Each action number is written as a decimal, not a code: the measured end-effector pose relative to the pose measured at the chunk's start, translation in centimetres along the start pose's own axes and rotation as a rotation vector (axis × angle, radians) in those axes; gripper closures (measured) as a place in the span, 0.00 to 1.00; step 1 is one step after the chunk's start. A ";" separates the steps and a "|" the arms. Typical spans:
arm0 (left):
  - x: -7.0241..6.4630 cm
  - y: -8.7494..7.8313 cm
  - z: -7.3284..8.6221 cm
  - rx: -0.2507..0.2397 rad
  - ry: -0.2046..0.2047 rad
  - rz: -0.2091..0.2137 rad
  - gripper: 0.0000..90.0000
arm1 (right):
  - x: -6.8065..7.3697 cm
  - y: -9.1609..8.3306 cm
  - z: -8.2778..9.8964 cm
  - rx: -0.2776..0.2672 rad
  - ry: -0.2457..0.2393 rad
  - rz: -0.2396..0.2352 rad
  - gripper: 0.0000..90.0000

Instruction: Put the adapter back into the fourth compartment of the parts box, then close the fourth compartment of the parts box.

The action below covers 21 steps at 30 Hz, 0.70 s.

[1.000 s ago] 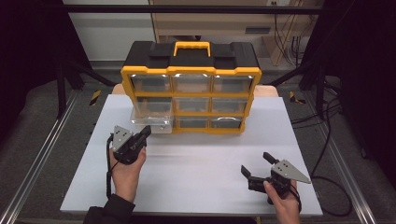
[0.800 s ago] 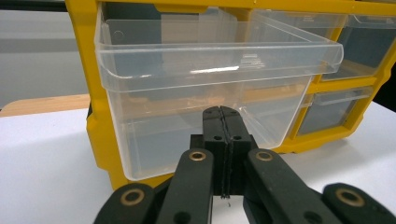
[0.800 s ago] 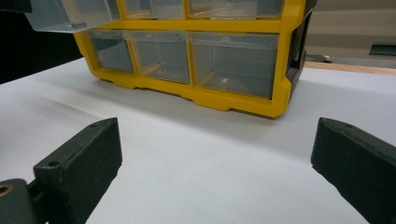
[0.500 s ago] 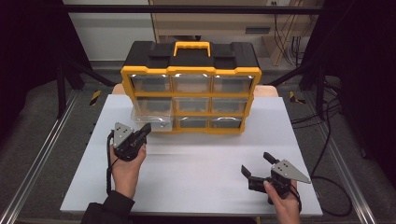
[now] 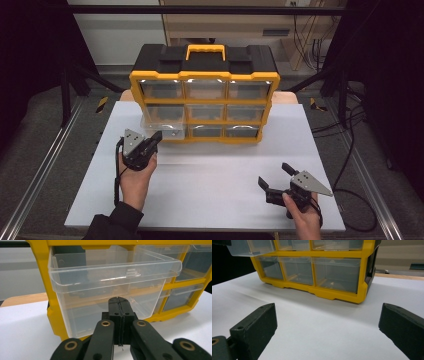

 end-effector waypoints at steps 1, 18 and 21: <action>-0.1 0.0 0.0 0.003 -0.006 0.006 1.00 | 0.0 0.0 0.0 0.000 0.004 0.000 0.02; -0.1 0.4 -0.6 -0.001 0.016 0.001 1.00 | -0.1 -0.2 -0.1 -0.003 0.002 0.003 0.02; -0.2 0.4 -0.7 -0.002 0.017 0.002 1.00 | -0.1 -0.2 -0.1 -0.002 0.002 0.002 0.02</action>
Point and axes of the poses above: each handheld gripper's, and its own axes: y roughly forward along the jaws, z roughly out of its underside, x roughly to its left, the point moved 8 cm from there along y, roughly forward along the jaws, and after that the axes turned 6 degrees about -z, right-handed, at the moved point
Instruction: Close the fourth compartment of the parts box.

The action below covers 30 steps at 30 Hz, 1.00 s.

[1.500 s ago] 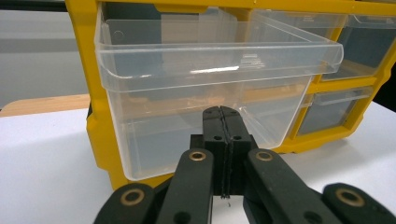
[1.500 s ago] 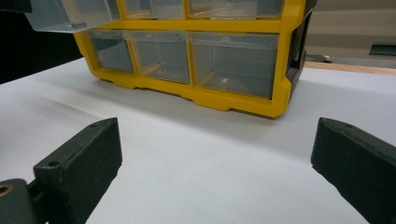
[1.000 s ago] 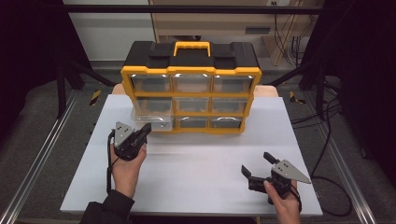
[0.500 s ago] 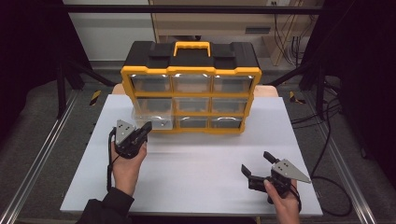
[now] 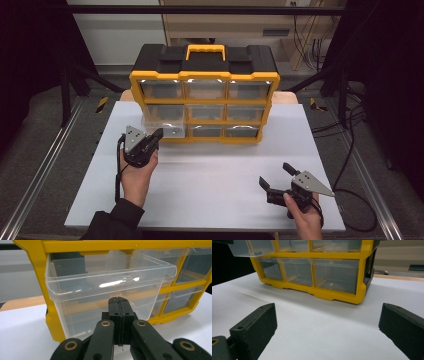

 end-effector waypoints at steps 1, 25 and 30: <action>-0.1 0.0 0.0 0.003 -0.003 0.003 1.00 | 0.0 0.0 0.0 0.001 0.001 0.000 0.02; 0.0 0.4 -0.6 0.004 0.012 -0.004 1.00 | 0.2 -0.1 -0.1 -0.009 0.001 -0.005 0.02; -0.1 0.7 -0.6 0.000 0.008 -0.001 1.00 | 0.0 0.0 -0.1 -0.011 0.006 -0.005 0.02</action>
Point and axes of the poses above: each handheld gripper's, and its own axes: y roughly forward along the jaws, z roughly out of its underside, x roughly to its left, the point moved 8 cm from there along y, roughly forward along the jaws, and after that the axes turned 6 degrees about -z, right-handed, at the moved point
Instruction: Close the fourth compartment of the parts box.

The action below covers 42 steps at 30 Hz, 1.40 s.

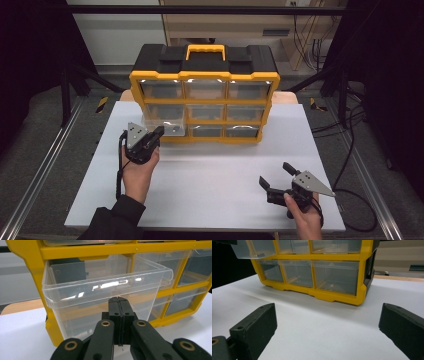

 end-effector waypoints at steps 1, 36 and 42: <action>0.0 0.0 0.0 0.002 0.003 0.000 1.00 | 0.0 0.0 0.0 0.000 -0.001 0.001 0.02; 0.5 0.9 -0.6 -0.006 0.015 -0.020 1.00 | 0.3 0.1 0.1 0.007 -0.008 -0.006 0.02; 0.6 1.1 -0.7 -0.008 0.014 -0.022 1.00 | 0.2 0.1 0.1 0.008 -0.008 -0.006 0.02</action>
Point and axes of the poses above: each handheld gripper's, and its own axes: y roughly forward along the jaws, z roughly out of its underside, x roughly to its left, the point moved 8 cm from there along y, roughly forward along the jaws, and after that the axes turned 6 degrees about -z, right-handed, at the moved point
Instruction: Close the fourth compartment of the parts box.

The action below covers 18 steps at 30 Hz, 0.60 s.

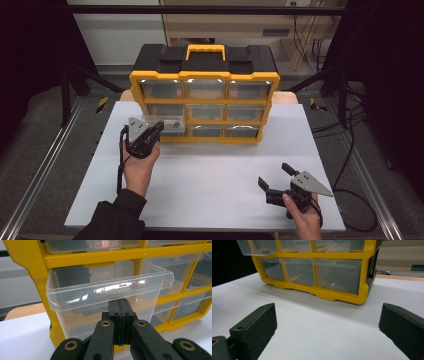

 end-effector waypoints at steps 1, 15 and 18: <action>0.0 0.0 0.0 0.000 0.001 0.000 1.00 | 0.0 0.0 0.0 0.001 0.000 0.000 0.02; 0.2 0.5 -0.2 0.004 0.012 -0.007 1.00 | 0.1 0.0 0.0 -0.001 -0.002 -0.001 0.02; 0.2 0.5 -0.2 0.002 0.015 -0.006 1.00 | 0.1 0.1 0.0 0.002 -0.005 -0.002 0.02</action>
Point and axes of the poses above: each handheld gripper's, and its own axes: y roughly forward along the jaws, z roughly out of its underside, x roughly to its left, the point moved 8 cm from there along y, roughly forward along the jaws, and after that the axes turned 6 degrees about -z, right-handed, at the moved point
